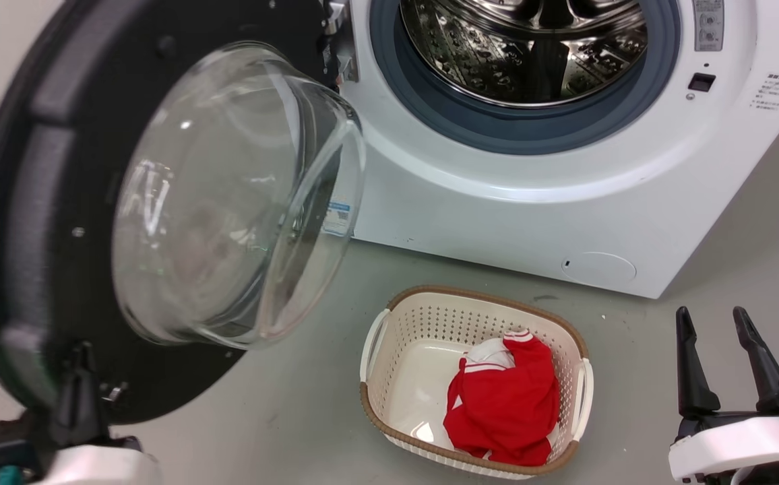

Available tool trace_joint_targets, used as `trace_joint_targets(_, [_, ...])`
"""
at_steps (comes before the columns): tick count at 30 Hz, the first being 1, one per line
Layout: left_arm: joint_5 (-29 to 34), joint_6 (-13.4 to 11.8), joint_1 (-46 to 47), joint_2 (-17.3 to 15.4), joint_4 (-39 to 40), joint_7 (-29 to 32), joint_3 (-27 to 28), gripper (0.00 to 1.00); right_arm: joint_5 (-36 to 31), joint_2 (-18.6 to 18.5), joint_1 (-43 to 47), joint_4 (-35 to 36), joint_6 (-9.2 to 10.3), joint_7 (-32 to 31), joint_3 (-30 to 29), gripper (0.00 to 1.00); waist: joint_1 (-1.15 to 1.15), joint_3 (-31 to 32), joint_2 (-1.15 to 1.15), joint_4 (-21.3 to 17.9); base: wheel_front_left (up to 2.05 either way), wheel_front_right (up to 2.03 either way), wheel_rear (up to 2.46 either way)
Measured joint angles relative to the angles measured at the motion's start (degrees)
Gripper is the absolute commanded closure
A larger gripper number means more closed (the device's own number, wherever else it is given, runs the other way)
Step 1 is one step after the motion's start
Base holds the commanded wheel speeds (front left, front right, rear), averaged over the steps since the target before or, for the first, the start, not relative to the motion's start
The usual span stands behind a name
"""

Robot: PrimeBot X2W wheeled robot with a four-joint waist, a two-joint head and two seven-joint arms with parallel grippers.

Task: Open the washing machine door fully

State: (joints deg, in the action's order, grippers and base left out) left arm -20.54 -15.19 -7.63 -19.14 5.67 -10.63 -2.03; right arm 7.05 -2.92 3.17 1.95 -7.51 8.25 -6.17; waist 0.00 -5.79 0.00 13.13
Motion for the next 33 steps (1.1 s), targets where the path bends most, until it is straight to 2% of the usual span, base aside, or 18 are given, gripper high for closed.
trace_joint_targets(4, [-1.8, 0.1, 2.2, -1.6, -3.3, -0.9, 3.4, 1.0, 0.0, 0.0, -0.6, 0.4, 0.0, -0.2, -0.4, 0.0, 0.0, -1.1, 0.0, -0.5, 0.0, 0.0, 0.0])
trace_joint_targets(12, [-5.8, 2.5, 7.3, -6.0, -12.0, -2.1, 9.6, 1.0, -0.1, 0.0, -1.7, 0.9, 0.01, -0.3, -0.5, 0.0, 0.0, -3.5, 0.0, -1.0, 0.0, 0.0, 0.0])
trace_joint_targets(20, [-7.8, 4.5, 12.9, -9.0, -20.5, -2.8, 12.0, 1.0, -0.6, 0.0, -3.1, 0.9, 0.0, -0.5, -0.4, 0.0, 0.0, -5.1, 0.0, -1.4, 0.0, 0.0, 0.0])
trace_joint_targets(27, [-7.8, 5.4, 15.1, -9.6, -24.0, -3.6, 11.9, 1.0, -0.6, 0.0, -3.2, 0.2, 0.0, -0.3, -0.2, 0.0, 0.0, -4.8, 0.0, -2.0, 0.0, 0.0, 0.0])
trace_joint_targets(33, [-6.2, 5.3, 11.2, -7.8, -20.3, -4.2, 11.9, 1.0, 0.0, 0.0, -3.1, -1.3, 0.0, 0.4, 0.5, 0.0, 0.0, -2.9, 0.0, -2.8, 0.0, 0.0, 0.0])
